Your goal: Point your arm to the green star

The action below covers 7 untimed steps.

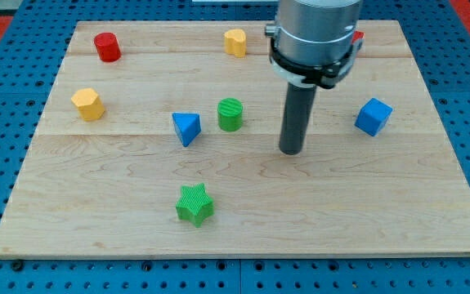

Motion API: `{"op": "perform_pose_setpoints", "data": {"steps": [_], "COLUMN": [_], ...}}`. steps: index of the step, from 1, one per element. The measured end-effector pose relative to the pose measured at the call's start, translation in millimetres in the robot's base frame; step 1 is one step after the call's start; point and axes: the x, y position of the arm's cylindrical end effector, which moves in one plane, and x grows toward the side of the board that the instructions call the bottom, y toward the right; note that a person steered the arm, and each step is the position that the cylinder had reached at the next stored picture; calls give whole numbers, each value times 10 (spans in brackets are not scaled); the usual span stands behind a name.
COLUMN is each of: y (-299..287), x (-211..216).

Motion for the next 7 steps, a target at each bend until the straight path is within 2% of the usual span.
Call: {"op": "perform_pose_setpoints", "data": {"steps": [1,2,4,5,7], "y": [-185,-46,-317,-81,-127], "x": [-181,-563,-532,-163,767]}}
